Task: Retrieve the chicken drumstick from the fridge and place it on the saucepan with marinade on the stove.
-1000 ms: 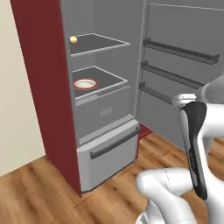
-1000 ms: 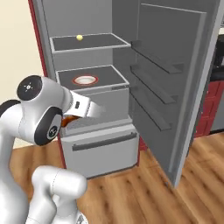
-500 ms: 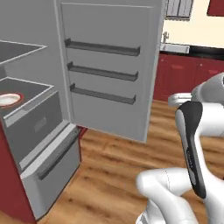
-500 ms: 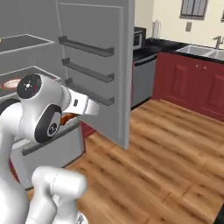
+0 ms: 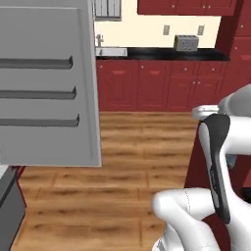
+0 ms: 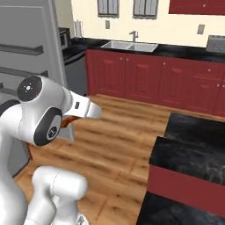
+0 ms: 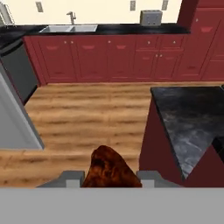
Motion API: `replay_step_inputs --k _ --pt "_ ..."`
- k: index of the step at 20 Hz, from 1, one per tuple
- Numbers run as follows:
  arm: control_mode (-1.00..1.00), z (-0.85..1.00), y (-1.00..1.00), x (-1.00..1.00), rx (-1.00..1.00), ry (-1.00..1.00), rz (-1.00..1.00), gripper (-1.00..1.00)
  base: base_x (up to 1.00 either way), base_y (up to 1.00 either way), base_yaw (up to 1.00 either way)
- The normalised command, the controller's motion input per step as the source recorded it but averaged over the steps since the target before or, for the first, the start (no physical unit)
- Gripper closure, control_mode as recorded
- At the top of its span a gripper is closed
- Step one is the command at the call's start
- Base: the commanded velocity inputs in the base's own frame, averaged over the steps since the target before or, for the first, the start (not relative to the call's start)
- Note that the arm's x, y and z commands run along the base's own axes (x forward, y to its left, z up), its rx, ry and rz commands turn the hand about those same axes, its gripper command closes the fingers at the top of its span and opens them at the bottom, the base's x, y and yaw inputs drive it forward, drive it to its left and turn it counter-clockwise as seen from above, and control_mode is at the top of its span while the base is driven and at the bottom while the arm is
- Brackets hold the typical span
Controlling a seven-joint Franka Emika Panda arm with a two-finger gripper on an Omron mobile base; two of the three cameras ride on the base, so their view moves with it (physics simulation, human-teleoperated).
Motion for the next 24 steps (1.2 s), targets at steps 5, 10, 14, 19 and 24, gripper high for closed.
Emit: replay_step_inputs --k 5,10,14,19,24 --pt "1.00 0.00 0.00 0.00 0.00 0.00 0.00 1.00 0.87 -0.32 -0.05" --pt "1.00 0.00 0.00 0.00 0.00 0.00 0.00 1.00 1.00 0.06 -0.01" --pt "1.00 0.00 0.00 0.00 0.00 0.00 0.00 1.00 1.00 0.00 0.00" --pt "1.00 0.00 0.00 0.00 0.00 0.00 0.00 1.00 1.00 -0.34 -0.03" --pt "1.00 0.00 0.00 0.00 0.00 0.00 0.00 1.00 1.00 -0.07 0.00"
